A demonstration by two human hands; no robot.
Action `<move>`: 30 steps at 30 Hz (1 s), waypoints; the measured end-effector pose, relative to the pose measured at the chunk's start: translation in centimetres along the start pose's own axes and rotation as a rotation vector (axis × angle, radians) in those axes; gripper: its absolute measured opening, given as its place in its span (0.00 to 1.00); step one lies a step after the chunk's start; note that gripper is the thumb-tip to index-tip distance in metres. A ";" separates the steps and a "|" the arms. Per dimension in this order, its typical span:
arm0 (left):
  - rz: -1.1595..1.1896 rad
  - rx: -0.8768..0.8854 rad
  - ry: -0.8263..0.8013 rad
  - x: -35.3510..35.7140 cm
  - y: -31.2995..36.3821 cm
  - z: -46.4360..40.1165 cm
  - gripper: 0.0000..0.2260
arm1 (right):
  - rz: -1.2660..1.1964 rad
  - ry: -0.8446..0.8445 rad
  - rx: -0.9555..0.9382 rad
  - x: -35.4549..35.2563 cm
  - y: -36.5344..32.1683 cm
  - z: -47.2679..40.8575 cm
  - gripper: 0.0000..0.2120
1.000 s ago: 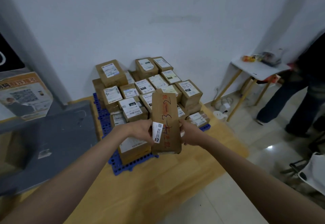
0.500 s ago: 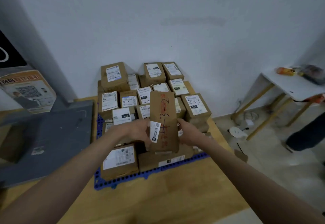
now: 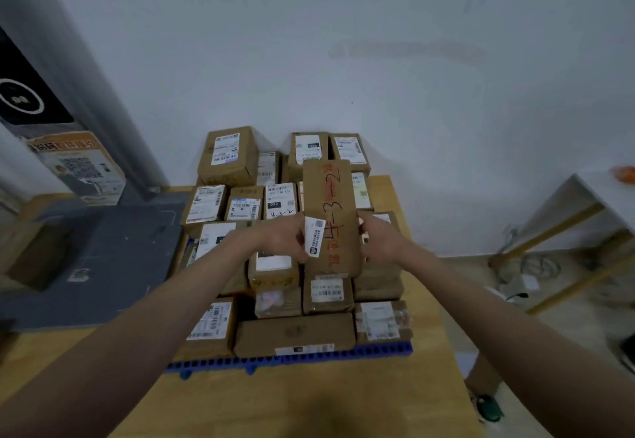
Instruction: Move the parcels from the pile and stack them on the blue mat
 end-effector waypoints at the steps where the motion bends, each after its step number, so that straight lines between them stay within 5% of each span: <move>1: 0.003 -0.004 0.004 -0.4 0.4 -0.7 0.22 | -0.010 -0.008 0.005 -0.5 0.0 -0.7 0.29; 3: 0.011 -0.005 0.021 -1.3 1.1 -2.1 0.29 | -0.026 -0.016 0.012 -1.6 0.1 -2.3 0.32; 18: -0.048 -0.028 0.004 -5.9 3.1 -16.2 0.17 | -0.005 0.010 0.092 -7.3 1.8 -14.9 0.31; 30: 0.023 -0.117 0.095 -2.8 -0.6 -24.0 0.17 | 0.031 0.007 0.149 -4.3 6.0 -22.1 0.31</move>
Point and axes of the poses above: each hand's wrist, its own z-axis away from the middle knuckle, its own x-axis out of the palm, y = z × x, the point moved 6 cm from there along -z, towards the middle knuckle, and after that the axes turned 14 degrees about y, right-handed, at the moved point
